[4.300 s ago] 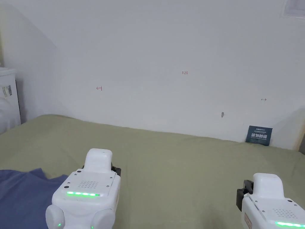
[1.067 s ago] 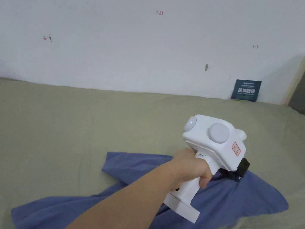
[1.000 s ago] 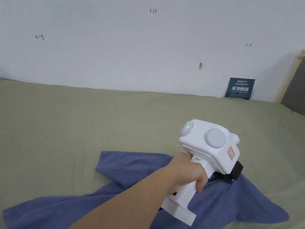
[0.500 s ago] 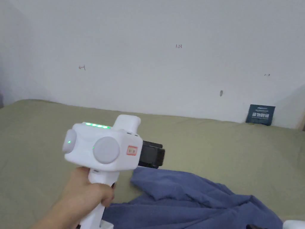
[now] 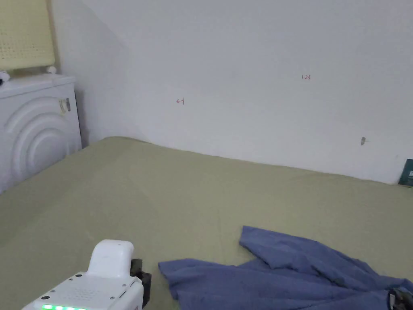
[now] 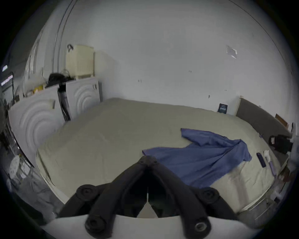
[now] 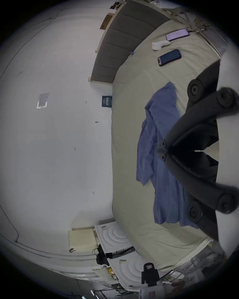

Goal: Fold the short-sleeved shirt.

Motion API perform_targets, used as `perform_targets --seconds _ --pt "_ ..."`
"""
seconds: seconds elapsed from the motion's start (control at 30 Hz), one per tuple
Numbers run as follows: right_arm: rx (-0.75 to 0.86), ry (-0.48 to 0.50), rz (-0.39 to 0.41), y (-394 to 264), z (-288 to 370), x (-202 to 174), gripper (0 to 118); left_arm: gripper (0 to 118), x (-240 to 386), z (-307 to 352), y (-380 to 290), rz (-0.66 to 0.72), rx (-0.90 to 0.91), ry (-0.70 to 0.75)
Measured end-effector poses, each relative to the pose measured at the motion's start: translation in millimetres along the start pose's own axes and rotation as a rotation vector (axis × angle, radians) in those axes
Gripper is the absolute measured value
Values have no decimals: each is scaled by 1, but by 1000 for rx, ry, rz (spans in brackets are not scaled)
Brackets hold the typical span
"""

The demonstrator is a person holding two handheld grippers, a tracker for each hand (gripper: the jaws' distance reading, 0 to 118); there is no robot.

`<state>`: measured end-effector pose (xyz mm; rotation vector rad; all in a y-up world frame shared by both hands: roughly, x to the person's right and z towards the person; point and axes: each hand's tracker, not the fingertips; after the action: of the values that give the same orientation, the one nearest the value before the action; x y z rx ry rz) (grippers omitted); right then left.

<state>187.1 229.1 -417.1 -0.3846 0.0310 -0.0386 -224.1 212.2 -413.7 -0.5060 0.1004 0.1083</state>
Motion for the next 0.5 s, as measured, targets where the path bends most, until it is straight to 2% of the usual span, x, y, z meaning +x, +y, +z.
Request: perform_targets --seconds 0.07,0.17,0.23,0.27,0.3,0.33,0.37,0.4,0.43,0.5 --pt "-7 8 5 -1 0 0 2 0 -5 -19 10 26 -59 8" --pt "-10 10 7 -2 -4 5 2 0 -11 -73 30 -36 -151 72" --pt "-22 4 0 -2 -10 11 2 0 -19 -118 46 1 -235 18" --pt "-35 1 -9 -3 -14 15 2 0 -24 -142 53 69 -282 -39" --pt "-51 -5 -17 -3 -19 19 2 8 -24 -165 61 123 -322 -16" --pt "-65 -11 -24 -3 -23 22 3 48 -24 -190 68 148 -379 4" --pt "-80 -17 -36 -5 -28 25 4 94 -24 -219 73 188 -476 41" --pt "-101 -17 -53 -6 -33 29 4 118 -25 -244 72 199 -566 99" --pt "-111 -14 -62 -8 -37 32 4 111 -25 -257 75 192 -555 41" --pt "-128 -20 -71 -11 -43 37 4 109 -18 -289 62 228 -614 36"
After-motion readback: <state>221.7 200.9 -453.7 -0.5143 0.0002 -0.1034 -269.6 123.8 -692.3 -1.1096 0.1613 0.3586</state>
